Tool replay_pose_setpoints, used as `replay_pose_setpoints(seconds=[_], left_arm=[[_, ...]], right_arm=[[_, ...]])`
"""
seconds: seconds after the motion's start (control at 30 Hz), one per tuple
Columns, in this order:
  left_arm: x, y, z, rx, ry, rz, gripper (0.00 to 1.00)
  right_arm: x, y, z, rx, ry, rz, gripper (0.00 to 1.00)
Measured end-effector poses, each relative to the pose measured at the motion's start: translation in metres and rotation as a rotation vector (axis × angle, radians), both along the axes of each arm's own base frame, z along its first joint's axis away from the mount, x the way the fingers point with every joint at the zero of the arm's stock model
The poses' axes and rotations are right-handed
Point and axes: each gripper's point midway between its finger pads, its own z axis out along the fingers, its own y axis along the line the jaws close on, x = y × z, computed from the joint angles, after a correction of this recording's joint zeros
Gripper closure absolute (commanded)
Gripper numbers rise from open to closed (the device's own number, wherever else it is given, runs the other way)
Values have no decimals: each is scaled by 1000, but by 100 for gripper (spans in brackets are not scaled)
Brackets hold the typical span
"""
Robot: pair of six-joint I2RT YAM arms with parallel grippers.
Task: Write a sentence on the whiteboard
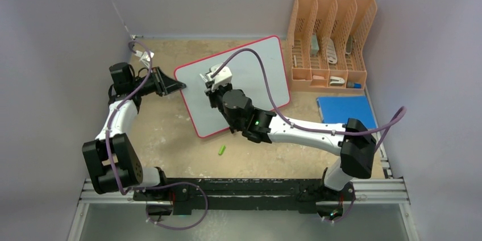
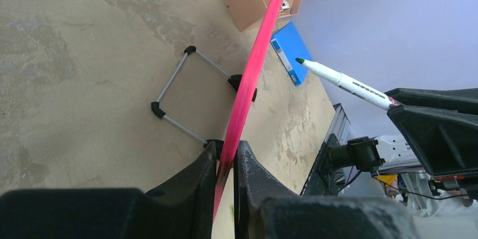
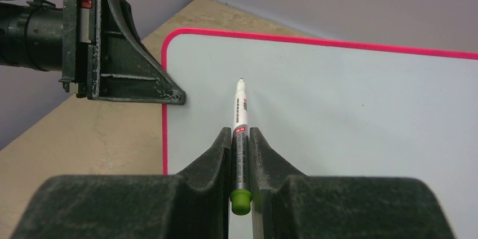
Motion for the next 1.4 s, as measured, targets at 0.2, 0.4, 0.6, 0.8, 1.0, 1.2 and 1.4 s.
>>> replay_pose_setpoints(seconds=[0.2, 0.4, 0.6, 0.8, 1.0, 1.2, 1.4], left_arm=[[0, 0, 0, 9, -6, 1, 100], [0, 0, 0, 13, -9, 0, 100], [0, 0, 0, 14, -8, 0, 100], [0, 0, 0, 13, -8, 0, 100], [0, 0, 0, 15, -8, 2, 100], [0, 0, 0, 15, -8, 2, 100], [0, -1, 0, 16, -9, 2, 100]], right_arm=[[2, 4, -9, -30, 13, -4, 100], [4, 5, -15, -53, 22, -13, 100], [6, 7, -16, -57, 22, -24, 100], [9, 10, -18, -62, 24, -29, 100], [11, 13, -20, -68, 25, -34, 100], [12, 13, -19, -66, 23, -46, 100], [12, 13, -19, -67, 23, -44, 100]])
